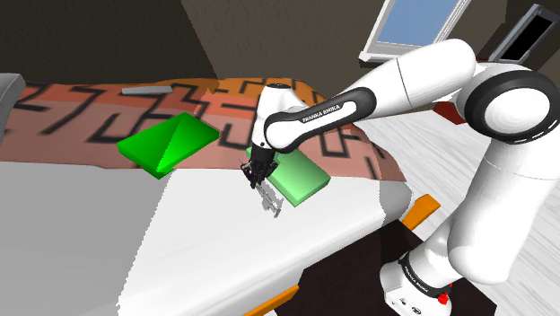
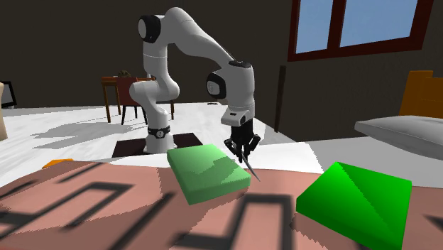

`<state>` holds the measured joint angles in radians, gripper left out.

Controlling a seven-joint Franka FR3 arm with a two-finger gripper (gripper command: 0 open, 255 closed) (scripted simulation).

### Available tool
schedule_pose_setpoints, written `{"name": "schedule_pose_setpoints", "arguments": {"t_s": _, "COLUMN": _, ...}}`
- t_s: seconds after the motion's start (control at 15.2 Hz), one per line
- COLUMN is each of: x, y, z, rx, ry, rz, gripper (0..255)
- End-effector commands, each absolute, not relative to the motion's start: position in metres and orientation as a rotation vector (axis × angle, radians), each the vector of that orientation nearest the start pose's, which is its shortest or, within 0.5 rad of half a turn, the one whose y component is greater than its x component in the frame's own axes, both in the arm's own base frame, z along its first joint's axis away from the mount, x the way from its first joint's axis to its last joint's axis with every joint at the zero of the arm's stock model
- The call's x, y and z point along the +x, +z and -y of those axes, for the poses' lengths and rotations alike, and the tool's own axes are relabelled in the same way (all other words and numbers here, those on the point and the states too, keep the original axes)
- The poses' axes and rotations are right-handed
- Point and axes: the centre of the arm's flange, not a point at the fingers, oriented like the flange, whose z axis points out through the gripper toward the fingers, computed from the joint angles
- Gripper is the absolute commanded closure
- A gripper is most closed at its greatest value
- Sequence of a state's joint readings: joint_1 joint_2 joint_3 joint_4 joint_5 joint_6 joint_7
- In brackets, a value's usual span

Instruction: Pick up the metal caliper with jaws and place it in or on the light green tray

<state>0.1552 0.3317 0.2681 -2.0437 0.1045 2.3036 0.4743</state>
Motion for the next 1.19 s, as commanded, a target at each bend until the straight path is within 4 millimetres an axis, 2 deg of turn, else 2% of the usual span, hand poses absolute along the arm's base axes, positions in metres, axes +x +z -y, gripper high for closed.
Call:
{"name": "schedule_pose_setpoints", "arguments": {"t_s": 0.0, "x": 0.536, "y": 0.285, "z": -0.240, "rx": -3.010, "ry": 0.192, "rz": -0.203, "gripper": 255}}
{"name": "schedule_pose_setpoints", "arguments": {"t_s": 1.12, "x": 0.536, "y": 0.374, "z": -0.240, "rx": -3.010, "ry": 0.192, "rz": -0.203, "gripper": 255}}
